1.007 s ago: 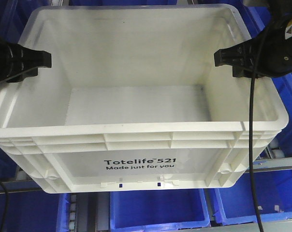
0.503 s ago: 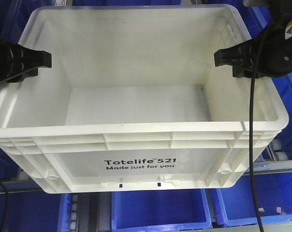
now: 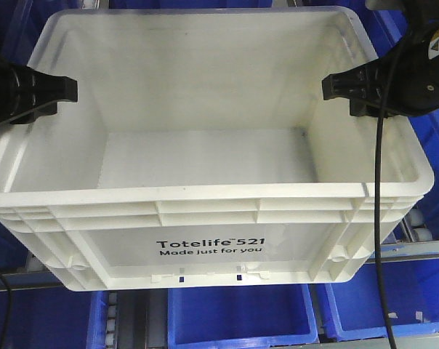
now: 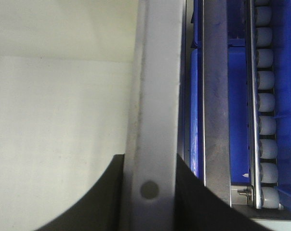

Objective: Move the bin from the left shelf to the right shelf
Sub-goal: 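Hold the white tote in both grippers above the roller shelf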

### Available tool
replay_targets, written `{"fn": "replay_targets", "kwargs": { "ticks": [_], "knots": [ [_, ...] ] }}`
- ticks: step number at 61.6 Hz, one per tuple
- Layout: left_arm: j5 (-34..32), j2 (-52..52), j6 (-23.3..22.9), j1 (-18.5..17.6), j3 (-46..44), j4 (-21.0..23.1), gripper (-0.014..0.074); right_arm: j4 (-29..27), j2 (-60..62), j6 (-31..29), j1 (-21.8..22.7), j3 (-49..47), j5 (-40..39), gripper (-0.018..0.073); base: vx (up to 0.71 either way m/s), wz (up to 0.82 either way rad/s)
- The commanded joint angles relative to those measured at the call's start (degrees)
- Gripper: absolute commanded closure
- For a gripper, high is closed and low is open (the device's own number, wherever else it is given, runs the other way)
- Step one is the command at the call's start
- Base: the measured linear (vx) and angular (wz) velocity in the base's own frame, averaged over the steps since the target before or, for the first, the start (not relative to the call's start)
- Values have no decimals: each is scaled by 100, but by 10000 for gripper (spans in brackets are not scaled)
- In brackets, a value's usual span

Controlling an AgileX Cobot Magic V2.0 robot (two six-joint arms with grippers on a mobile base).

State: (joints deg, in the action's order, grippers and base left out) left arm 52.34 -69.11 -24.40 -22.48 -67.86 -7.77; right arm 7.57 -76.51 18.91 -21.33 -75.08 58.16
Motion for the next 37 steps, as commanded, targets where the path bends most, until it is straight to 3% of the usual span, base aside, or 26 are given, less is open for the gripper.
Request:
{"fn": "replay_targets", "kwargs": {
  "ticks": [1,37],
  "knots": [
    [-528,197,61,2,-232,-223,452,259,257,-3,26,-237,-584,567,0,0],
    [-528,197,61,2,-232,-223,452,259,257,-3,26,-237,-584,567,0,0]
  ]
}}
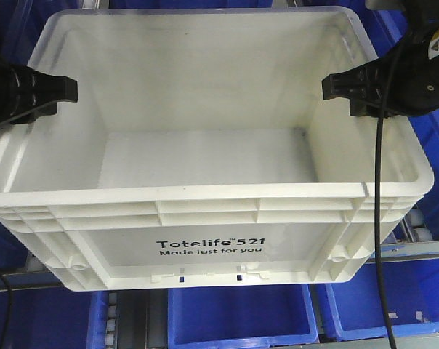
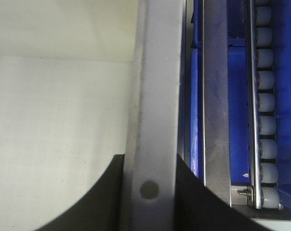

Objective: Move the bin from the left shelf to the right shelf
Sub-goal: 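Hold the white tote in both grippers above the roller shelf, then lower the white tote onto the roller shelf with both grippers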

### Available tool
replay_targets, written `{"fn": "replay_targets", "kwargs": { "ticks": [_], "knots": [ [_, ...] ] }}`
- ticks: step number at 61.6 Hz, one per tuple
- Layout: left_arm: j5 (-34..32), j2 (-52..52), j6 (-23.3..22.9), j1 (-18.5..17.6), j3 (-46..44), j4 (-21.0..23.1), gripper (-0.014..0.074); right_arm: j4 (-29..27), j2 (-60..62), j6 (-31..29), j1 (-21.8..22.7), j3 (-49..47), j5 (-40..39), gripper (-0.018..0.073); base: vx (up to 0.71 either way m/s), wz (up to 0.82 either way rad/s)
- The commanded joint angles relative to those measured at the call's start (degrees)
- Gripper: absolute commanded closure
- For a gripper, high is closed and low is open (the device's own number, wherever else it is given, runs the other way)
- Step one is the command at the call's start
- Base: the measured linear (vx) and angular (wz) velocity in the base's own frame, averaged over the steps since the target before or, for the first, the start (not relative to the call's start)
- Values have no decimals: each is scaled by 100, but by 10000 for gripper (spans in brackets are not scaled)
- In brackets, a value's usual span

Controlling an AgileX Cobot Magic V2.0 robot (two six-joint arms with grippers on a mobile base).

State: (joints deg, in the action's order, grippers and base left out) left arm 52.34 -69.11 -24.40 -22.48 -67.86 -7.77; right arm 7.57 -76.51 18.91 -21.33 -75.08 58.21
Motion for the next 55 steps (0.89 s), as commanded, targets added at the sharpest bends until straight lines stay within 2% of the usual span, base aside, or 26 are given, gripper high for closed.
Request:
{"fn": "replay_targets", "kwargs": {
  "ticks": [1,16,35,42,55],
  "knots": [
    [-528,197,61,2,-232,-223,452,259,257,-3,26,-237,-594,567,0,0],
    [-684,197,66,2,-232,-223,452,407,245,-8,26,-237,-645,567,0,0],
    [-1734,-90,66,2,-224,-173,452,1216,69,139,32,-218,-1152,567,0,0],
    [-2072,-348,76,2,-224,-163,452,1556,-126,457,32,-218,-1369,567,0,0],
    [-2684,-888,81,2,-224,-174,452,2529,-661,1288,38,-218,-1617,566,0,0]
  ]
}}
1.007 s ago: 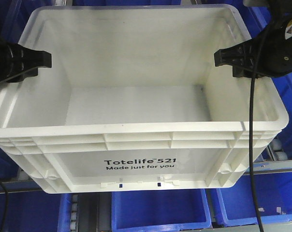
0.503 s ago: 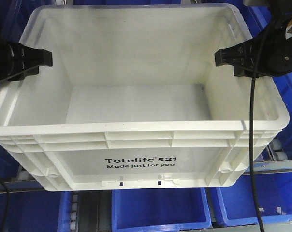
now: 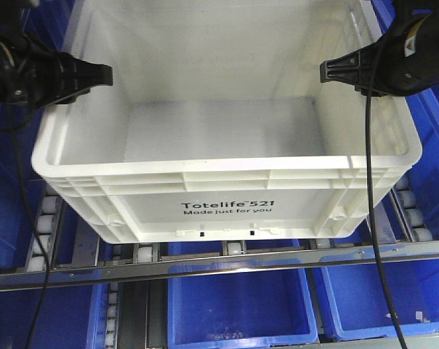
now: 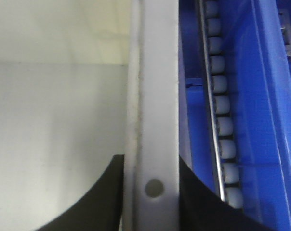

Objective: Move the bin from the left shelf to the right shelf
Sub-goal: 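Lower the white tote onto the roller shelf with both grippers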

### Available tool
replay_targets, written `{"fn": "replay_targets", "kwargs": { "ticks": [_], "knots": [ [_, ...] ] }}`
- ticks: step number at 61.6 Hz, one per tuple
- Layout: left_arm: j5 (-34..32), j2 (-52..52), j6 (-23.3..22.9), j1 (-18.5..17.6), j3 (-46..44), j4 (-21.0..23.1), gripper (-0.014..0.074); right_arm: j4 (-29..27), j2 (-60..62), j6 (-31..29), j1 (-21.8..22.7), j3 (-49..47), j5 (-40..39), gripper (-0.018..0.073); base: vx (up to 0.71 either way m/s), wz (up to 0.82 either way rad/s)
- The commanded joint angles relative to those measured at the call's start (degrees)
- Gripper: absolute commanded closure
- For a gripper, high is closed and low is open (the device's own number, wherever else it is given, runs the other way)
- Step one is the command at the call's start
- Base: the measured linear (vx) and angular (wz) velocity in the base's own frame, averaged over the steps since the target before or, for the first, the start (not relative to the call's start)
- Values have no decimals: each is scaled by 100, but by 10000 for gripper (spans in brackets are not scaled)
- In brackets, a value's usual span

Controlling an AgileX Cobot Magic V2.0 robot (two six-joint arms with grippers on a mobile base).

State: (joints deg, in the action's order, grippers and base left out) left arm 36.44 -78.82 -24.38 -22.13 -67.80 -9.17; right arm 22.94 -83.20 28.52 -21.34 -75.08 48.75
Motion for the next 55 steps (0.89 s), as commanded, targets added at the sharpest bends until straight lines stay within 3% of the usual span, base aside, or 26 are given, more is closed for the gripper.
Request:
{"fn": "replay_targets", "kwargs": {
  "ticks": [1,12,23,30,42,47,55],
  "knots": [
    [-1121,53,79,-33,-230,-34,452,1052,-29,377,39,-218,-679,566,0,0],
    [-1293,-314,79,-33,-230,-41,452,1541,-408,889,39,-218,-760,559,0,0],
    [-1263,-552,79,-33,-230,-90,414,1559,-579,1061,39,-218,-782,489,0,0],
    [-1215,-579,79,-33,-230,-90,309,1553,-618,1046,39,-218,-758,377,0,0],
    [-1106,-497,94,-33,-230,-95,64,1554,-532,856,32,-218,-817,94,0,0],
    [-1069,-371,235,-33,-230,-127,8,1540,-388,788,32,-218,-818,9,0,0],
    [-882,-47,325,-33,-230,-127,-3,1209,-74,408,32,-218,-747,-45,0,0]
  ]
}}
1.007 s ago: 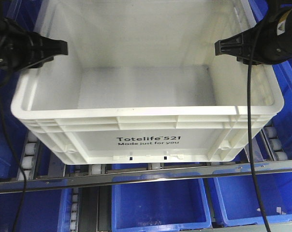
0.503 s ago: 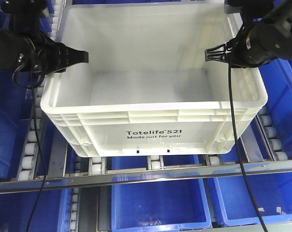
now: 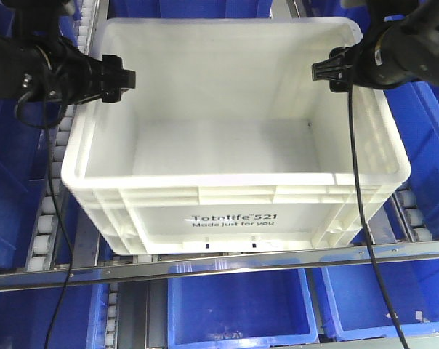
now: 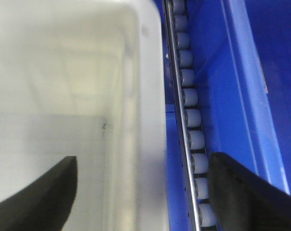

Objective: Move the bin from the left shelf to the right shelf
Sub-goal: 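Lower the white tote onto the roller shelf with both grippers, then open both grippers and pull them away from the tote rims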

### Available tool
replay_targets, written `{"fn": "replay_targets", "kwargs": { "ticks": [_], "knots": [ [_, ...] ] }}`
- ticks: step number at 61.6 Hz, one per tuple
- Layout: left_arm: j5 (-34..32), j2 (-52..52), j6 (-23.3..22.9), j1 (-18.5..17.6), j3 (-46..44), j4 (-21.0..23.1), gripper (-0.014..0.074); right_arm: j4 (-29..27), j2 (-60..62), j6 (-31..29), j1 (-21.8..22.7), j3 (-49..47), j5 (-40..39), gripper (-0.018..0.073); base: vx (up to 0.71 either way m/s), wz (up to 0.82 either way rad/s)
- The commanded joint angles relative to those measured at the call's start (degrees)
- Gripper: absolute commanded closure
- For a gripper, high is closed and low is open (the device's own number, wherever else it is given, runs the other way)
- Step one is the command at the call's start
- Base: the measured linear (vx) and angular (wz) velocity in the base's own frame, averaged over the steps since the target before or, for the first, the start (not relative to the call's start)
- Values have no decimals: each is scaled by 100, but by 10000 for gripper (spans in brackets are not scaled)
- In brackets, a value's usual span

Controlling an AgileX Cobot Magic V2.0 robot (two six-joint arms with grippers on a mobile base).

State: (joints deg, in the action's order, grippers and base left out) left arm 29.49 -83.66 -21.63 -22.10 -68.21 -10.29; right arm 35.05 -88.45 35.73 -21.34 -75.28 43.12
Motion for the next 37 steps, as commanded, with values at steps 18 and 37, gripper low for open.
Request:
{"fn": "replay_targets", "kwargs": {
  "ticks": [18,37],
  "knots": [
    [926,1384,437,-86,-190,36,49,-779,1519,-1197,32,595,-558,-34,0,0],
    [1209,2541,562,-527,804,49,78,-1067,3162,-1645,32,1980,-402,-34,0,0]
  ]
}}
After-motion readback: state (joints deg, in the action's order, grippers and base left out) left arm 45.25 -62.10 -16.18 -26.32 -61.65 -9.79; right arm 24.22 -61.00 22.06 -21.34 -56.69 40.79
